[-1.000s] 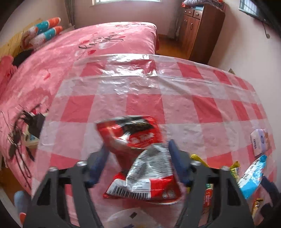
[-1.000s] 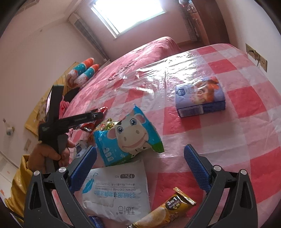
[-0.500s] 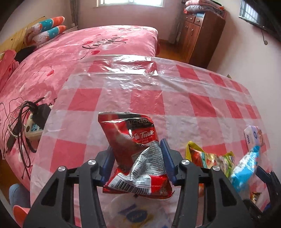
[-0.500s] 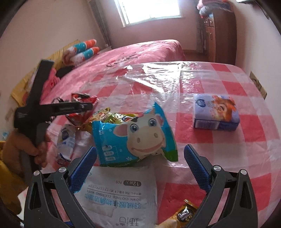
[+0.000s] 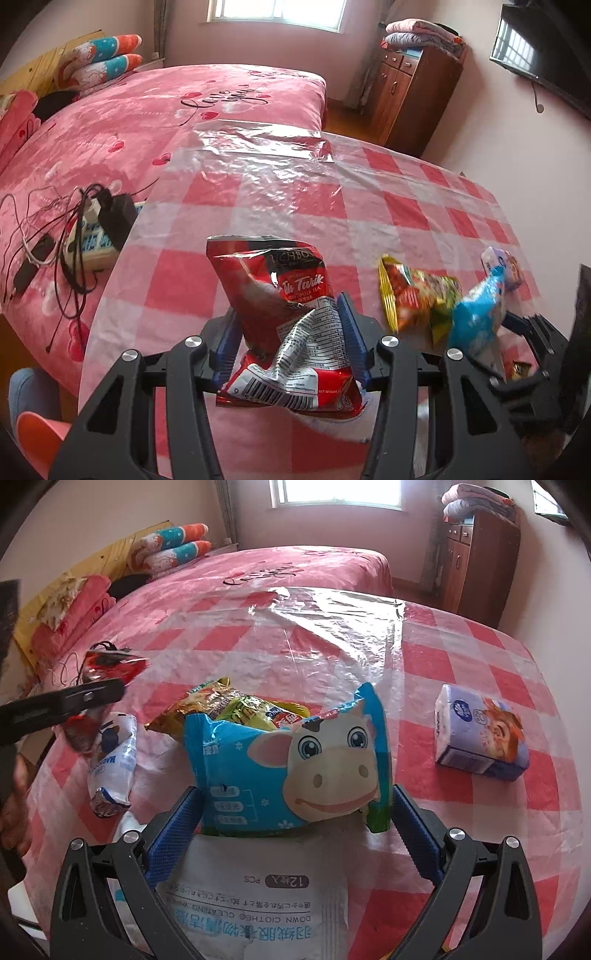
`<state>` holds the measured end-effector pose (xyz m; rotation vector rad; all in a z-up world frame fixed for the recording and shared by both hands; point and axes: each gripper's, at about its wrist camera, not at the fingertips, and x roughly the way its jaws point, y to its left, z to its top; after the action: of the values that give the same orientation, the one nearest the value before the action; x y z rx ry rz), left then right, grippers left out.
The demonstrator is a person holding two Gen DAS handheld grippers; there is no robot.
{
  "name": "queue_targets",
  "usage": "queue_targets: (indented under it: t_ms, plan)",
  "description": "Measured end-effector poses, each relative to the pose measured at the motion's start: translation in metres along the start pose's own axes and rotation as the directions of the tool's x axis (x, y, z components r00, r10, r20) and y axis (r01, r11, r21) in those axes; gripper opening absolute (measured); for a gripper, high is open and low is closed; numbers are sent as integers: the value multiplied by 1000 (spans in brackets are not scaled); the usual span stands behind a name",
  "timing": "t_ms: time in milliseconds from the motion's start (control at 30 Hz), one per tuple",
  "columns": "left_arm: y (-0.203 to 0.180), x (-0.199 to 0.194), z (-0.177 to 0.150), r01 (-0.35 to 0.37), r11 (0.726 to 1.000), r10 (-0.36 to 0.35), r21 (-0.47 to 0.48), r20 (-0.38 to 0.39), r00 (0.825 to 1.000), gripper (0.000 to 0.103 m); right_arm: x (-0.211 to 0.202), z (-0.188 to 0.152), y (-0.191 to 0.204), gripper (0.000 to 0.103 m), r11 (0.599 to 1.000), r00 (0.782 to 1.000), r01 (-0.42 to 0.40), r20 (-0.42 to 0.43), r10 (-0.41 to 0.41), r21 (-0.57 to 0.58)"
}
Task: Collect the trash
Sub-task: 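Grasp the blue cow-print wipes pack with the right gripper while the left gripper holds the red wrapper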
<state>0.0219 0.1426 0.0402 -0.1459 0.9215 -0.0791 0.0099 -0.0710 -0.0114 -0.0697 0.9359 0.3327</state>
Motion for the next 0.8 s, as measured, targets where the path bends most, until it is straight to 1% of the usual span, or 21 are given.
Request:
queue_targets:
  t_ms: [167, 300, 367, 400, 433, 533, 667, 800]
  plan:
    - [6, -11, -20, 4, 1000, -4, 7, -1, 1000, 51, 4, -1, 3, 98, 1000, 1000, 9, -7, -9, 0]
    - [11, -16, -34, 20, 1000, -20, -9, -7, 1000, 51, 2, -4, 4, 98, 1000, 1000, 20, -6, -20, -1]
    - [14, -20, -40, 28, 999, -28, -20, -5, 1000, 51, 1, -4, 4, 91, 1000, 1000, 24, 2, -24, -3]
    - [15, -21, -43, 31, 999, -32, -23, -5, 999, 51, 0, -4, 5, 84, 1000, 1000, 29, 9, -29, -7]
    - [16, -22, -46, 34, 999, -34, -27, -7, 999, 51, 0, -3, 6, 79, 999, 999, 30, 12, -30, -9]
    - [19, -25, -55, 46, 998, -46, -41, -13, 999, 51, -1, -3, 4, 74, 1000, 1000, 26, 18, -26, -4]
    - [24, -28, -64, 57, 997, -58, -59, -17, 998, 51, -3, -3, -1, 71, 1000, 1000, 15, 27, -16, 23]
    - [30, -35, -69, 78, 994, -78, -72, -6, 997, 51, -11, -7, -6, 70, 998, 998, -5, 59, 1, 58]
